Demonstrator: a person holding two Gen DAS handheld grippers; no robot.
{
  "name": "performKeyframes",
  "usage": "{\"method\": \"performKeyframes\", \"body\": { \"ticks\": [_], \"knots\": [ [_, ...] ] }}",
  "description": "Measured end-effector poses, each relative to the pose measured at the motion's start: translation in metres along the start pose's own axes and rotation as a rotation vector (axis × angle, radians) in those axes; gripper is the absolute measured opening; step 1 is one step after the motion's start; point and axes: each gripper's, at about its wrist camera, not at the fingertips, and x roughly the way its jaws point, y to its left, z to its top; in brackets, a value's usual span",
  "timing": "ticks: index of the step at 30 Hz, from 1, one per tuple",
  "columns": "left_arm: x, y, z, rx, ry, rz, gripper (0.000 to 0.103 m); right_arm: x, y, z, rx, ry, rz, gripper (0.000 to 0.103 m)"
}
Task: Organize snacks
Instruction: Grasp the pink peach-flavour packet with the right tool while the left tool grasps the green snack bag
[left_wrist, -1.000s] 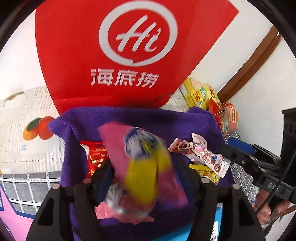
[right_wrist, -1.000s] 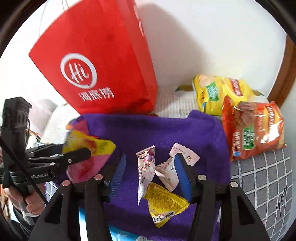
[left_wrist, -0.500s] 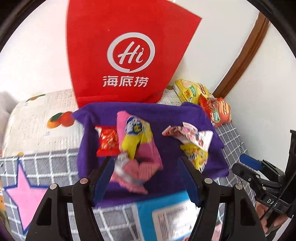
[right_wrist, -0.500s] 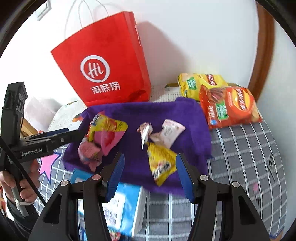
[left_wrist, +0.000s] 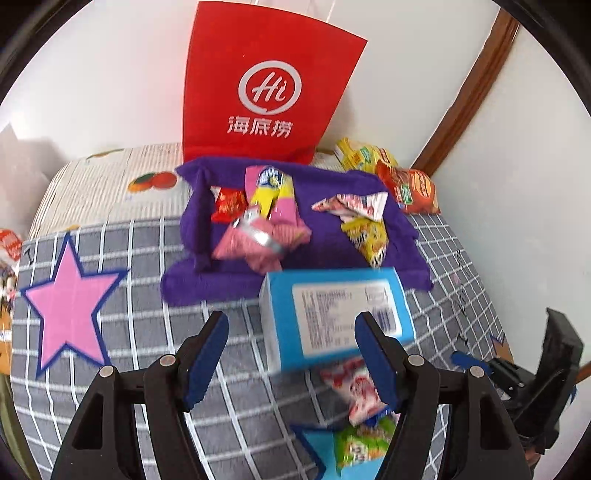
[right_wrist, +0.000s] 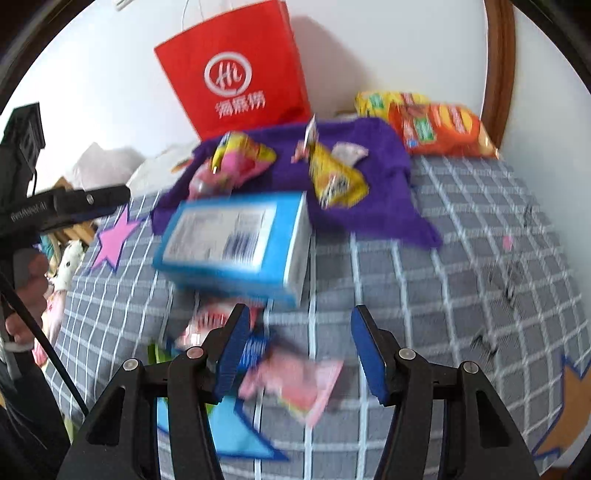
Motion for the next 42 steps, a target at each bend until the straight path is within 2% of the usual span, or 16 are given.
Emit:
{"method": "performKeyframes", "body": {
  "ticks": [4,11,16,19,21,25,27,30,42],
  "knots": [
    [-0.008,0.003,-0.021,-0.001,0.005,-0.006,0.069,0.01,0.005,-0.023,-0.027,0.031,0.067,0.057],
    [-0.018,0.008,-0.04,-0.008,0.007,0.013,0.069,0.041,0.014,-0.036,-0.06,0.096,0.058,0.057],
    [-0.021,0.011,-0.048,-0.005,0.009,0.011,0.069,0.039,0.011,-0.045,-0.072,0.1,0.061,0.058],
    [-0.021,0.012,-0.053,-0.005,0.015,0.01,0.069,0.037,0.012,-0.049,-0.081,0.108,0.059,0.063],
    [-0.02,0.012,-0.055,-0.005,0.02,0.011,0.069,0.039,0.014,-0.05,-0.091,0.102,0.04,0.064],
    [-0.018,0.011,-0.063,0.001,0.034,0.013,0.069,0.05,0.017,-0.049,-0.128,0.1,-0.059,0.064],
    [-0.017,0.01,-0.067,0.005,0.042,0.012,0.069,0.055,0.013,-0.05,-0.126,0.095,-0.095,0.059],
    [-0.013,0.008,-0.073,0.009,0.054,0.011,0.069,0.048,0.007,-0.052,-0.121,0.077,-0.09,0.041],
    [0.015,-0.044,-0.09,0.075,0.11,-0.099,0.069,0.002,-0.03,-0.065,0.033,0.004,-0.088,0.04]
  ]
}}
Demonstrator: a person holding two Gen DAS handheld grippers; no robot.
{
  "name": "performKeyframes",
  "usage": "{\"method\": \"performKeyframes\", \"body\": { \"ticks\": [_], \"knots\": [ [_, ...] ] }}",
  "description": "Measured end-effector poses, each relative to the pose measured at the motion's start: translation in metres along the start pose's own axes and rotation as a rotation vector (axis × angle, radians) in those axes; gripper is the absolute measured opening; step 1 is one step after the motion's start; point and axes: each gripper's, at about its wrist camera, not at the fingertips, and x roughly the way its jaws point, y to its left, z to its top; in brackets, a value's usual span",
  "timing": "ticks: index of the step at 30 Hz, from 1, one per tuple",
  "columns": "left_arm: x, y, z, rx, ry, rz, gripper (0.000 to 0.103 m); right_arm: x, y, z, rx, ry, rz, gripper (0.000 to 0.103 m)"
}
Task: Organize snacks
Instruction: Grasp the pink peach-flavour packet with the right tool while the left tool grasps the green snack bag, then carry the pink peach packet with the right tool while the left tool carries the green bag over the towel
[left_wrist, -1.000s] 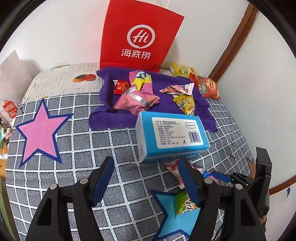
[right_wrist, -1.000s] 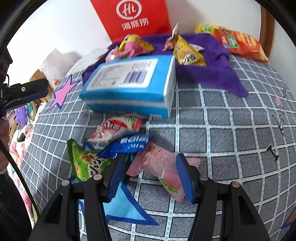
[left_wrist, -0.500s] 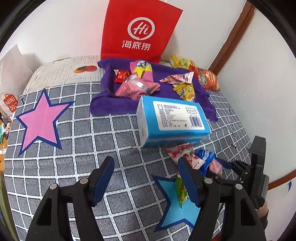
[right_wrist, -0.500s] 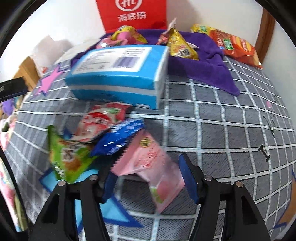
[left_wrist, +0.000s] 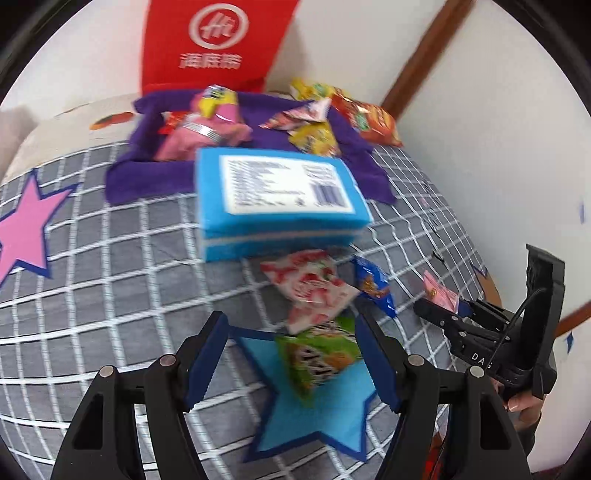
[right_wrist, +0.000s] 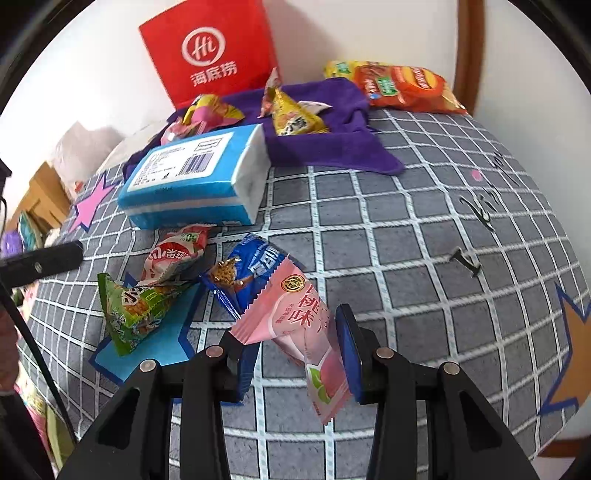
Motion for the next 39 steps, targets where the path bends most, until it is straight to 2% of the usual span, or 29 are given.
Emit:
{"method": "performKeyframes", "body": {
  "ticks": [7,11,18,19,20,21,22,25,39],
  "knots": [
    [0.025,-0.026,-0.013,0.08,0.045,0.001,0.071,-0.01,-0.014,-0.014,0.047,-0.01,0.012,0.04],
    [0.037,-0.034,-0.018,0.099,0.076,-0.02,0.071,-0.011,-0.017,-0.022,0.051,-0.003,0.007,0.04],
    [0.054,-0.045,-0.025,0.128,0.116,-0.011,0.07,-0.01,-0.021,-0.029,0.062,0.009,0.011,0.04],
    [0.056,-0.045,-0.026,0.127,0.116,-0.012,0.066,-0.01,-0.021,-0.029,0.062,0.011,0.011,0.04],
    [0.056,-0.045,-0.027,0.124,0.113,-0.018,0.056,-0.01,-0.02,-0.03,0.06,0.012,0.011,0.04],
    [0.057,-0.045,-0.027,0.121,0.114,-0.025,0.051,-0.01,-0.02,-0.03,0.06,0.013,0.011,0.04],
    [0.056,-0.044,-0.028,0.117,0.115,-0.027,0.05,-0.01,-0.019,-0.03,0.06,0.015,0.01,0.04],
    [0.051,-0.04,-0.029,0.115,0.102,-0.044,0.045,-0.011,-0.018,-0.03,0.061,0.019,0.005,0.04],
    [-0.013,-0.025,-0.013,0.114,-0.037,-0.051,0.044,-0.05,0.01,-0.002,0.049,-0.076,-0.001,0.04]
  ]
}}
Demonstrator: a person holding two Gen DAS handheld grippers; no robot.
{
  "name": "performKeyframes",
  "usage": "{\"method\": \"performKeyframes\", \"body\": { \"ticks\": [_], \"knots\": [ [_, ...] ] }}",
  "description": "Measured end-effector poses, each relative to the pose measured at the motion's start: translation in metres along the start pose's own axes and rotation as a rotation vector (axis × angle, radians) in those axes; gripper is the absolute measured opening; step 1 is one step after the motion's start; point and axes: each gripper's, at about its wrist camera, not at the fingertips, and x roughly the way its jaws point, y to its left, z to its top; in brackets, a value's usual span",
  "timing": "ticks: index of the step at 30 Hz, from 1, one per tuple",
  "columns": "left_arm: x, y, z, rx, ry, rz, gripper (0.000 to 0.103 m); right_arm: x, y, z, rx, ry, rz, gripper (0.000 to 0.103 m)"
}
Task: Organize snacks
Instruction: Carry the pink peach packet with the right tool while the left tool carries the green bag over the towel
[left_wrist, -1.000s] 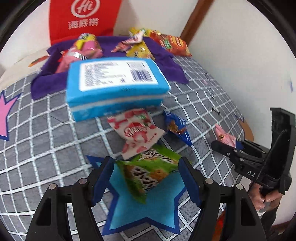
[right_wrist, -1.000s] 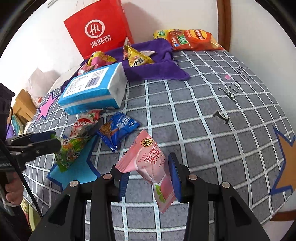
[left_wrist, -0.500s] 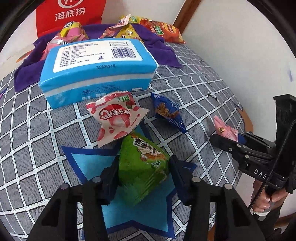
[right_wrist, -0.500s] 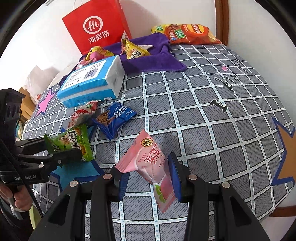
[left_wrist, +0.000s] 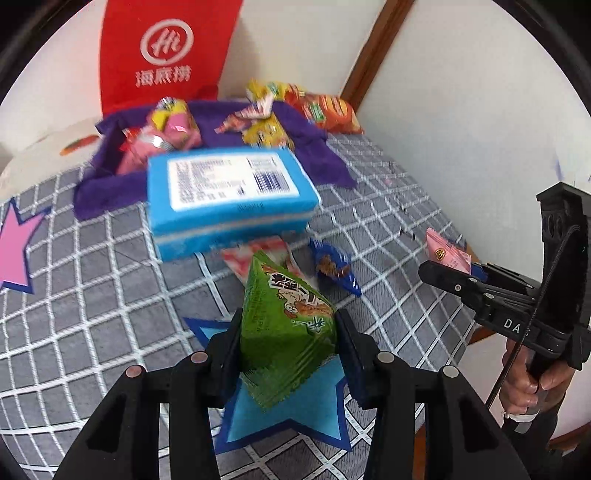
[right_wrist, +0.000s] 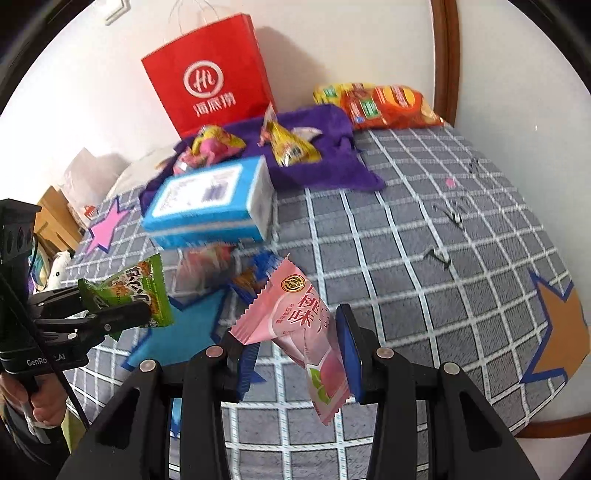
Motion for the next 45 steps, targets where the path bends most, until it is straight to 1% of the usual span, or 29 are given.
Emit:
{"method": "performKeyframes", "body": {
  "ticks": [5,11,19,24,28,35,45],
  "knots": [
    [-0.022,0.007,0.013,-0.006,-0.057,0.012,0.044,-0.012,0.012,0.019,-0.01,-0.036,0.002,0.04],
    [-0.036,0.018,0.035,-0.016,-0.086,0.014,0.044,-0.02,0.02,0.042,-0.004,-0.062,0.003,0.04],
    [-0.048,0.033,0.057,-0.008,-0.134,0.093,0.044,-0.017,0.021,0.064,0.016,-0.07,0.006,0.04],
    [-0.054,0.043,0.072,-0.015,-0.165,0.099,0.044,-0.009,0.021,0.079,0.022,-0.066,0.001,0.04],
    [-0.051,0.053,0.088,-0.022,-0.178,0.103,0.044,-0.003,0.021,0.093,0.025,-0.07,-0.005,0.04],
    [-0.038,0.069,0.112,-0.026,-0.178,0.1,0.044,0.011,0.017,0.122,0.032,-0.079,-0.014,0.04],
    [-0.017,0.091,0.137,-0.052,-0.173,0.097,0.044,0.038,0.012,0.153,0.029,-0.07,-0.013,0.04]
  ]
}}
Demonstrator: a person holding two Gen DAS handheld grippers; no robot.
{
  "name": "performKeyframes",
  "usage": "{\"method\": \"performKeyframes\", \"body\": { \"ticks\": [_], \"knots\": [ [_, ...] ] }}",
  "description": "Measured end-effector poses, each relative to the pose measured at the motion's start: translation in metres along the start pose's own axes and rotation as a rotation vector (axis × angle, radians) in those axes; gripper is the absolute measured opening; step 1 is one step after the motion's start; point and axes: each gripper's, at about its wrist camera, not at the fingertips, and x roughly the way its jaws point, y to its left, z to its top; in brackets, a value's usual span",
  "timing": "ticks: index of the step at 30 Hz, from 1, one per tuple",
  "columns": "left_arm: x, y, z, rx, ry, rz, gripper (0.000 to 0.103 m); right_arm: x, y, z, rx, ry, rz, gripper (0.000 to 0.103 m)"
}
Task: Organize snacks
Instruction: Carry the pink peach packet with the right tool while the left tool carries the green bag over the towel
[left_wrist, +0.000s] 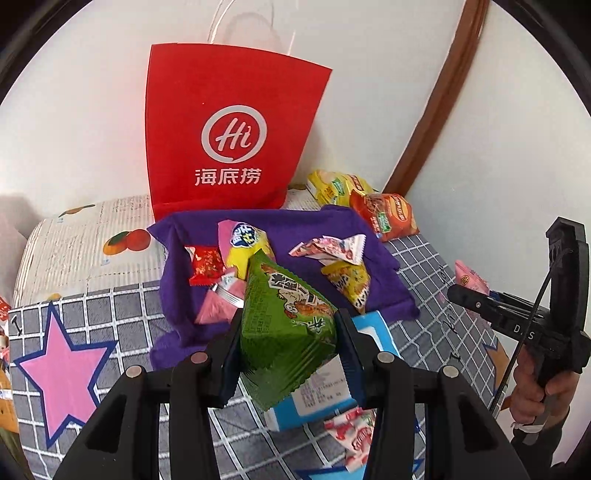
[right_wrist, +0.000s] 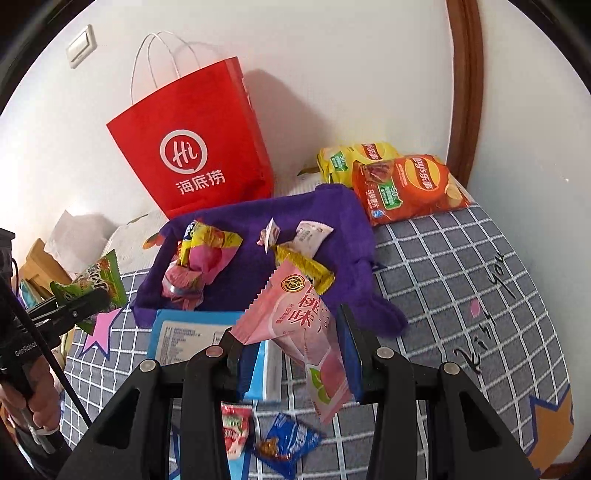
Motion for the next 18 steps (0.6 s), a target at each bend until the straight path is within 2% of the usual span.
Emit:
{"method": "performKeyframes", "body": {
  "ticks": [18],
  "knots": [
    [0.032,0.041,0.025,-0.06,0.003,0.032,0.044,0.054,-0.009,0.041,-0.022,0.014,0.002,0.04]
  ]
}}
